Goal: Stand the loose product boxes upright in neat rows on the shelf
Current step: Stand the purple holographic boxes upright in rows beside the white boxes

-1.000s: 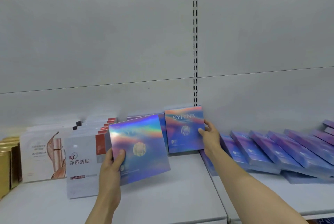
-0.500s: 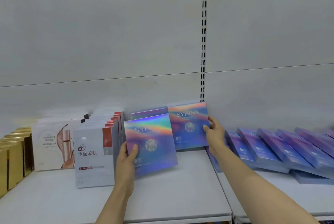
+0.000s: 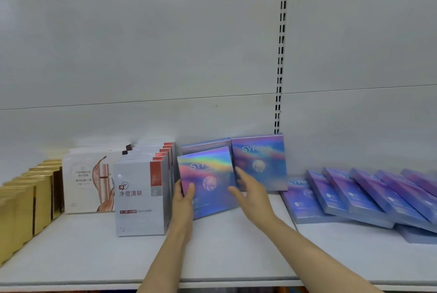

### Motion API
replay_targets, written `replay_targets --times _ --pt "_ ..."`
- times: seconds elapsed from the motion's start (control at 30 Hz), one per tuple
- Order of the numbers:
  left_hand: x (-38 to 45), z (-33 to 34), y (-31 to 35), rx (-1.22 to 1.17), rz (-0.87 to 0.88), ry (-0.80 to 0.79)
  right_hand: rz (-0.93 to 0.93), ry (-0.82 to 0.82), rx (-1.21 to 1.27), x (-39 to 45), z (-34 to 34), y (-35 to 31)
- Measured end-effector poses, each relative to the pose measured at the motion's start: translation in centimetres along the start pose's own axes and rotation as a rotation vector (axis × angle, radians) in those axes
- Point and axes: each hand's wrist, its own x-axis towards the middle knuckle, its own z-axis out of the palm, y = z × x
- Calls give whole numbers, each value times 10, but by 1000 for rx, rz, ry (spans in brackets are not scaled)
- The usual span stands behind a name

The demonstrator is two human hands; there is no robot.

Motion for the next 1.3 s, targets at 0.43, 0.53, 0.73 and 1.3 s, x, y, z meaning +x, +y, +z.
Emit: replay_targets --times 0.43,0.53,0.73,1.3 --pt "6 22 12 1410 758 -150 -333 110 -586 4 -1 9" --pt "26 16 19 1558 857 -265 -263 248 -720 21 -38 14" --pt "49 11 30 1754 1033 -446 113 247 -229 34 -77 34" --pt "93 21 69 1787 1076 -655 267 206 9 39 -78 30"
